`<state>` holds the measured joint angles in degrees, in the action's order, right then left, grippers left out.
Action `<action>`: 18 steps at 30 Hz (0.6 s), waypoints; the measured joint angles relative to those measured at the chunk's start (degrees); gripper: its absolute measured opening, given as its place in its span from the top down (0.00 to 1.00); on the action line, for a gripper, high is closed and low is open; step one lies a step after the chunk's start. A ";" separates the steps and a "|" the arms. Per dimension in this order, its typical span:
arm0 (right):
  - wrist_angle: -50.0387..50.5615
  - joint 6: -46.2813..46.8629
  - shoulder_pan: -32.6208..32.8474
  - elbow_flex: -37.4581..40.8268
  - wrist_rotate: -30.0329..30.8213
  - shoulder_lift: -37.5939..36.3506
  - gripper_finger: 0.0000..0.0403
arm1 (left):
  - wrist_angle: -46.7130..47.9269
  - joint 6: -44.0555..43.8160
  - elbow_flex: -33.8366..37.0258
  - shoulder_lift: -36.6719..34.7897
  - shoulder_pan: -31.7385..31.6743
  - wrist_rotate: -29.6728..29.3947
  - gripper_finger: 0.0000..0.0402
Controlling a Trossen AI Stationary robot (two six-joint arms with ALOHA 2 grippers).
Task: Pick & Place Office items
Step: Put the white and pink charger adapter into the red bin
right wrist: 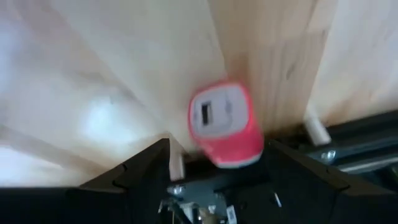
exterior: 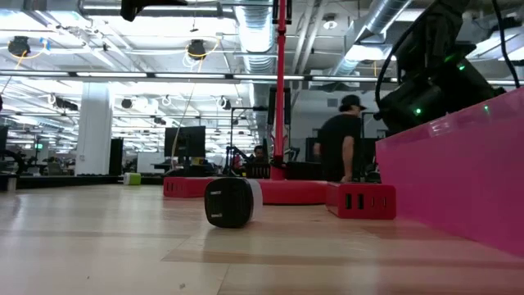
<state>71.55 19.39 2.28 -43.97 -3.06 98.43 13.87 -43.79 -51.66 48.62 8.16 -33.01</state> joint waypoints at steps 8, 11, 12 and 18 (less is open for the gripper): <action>-3.41 0.13 -0.42 0.00 0.27 0.22 0.36 | -0.02 0.00 0.00 0.00 -0.57 0.02 0.29; -3.50 0.14 -1.19 0.00 0.37 0.24 0.37 | -0.31 0.00 0.00 0.00 -0.76 0.02 0.29; -3.50 0.14 -1.43 0.00 0.52 0.25 0.37 | -0.51 0.01 0.00 0.00 -0.76 0.02 0.29; -3.58 0.14 -2.65 0.00 2.45 0.25 0.39 | -0.79 0.00 0.00 0.00 -0.76 0.04 0.29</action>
<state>67.98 19.53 -0.36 -43.97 -0.61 98.67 13.08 -43.79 -51.66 48.62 7.40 -32.97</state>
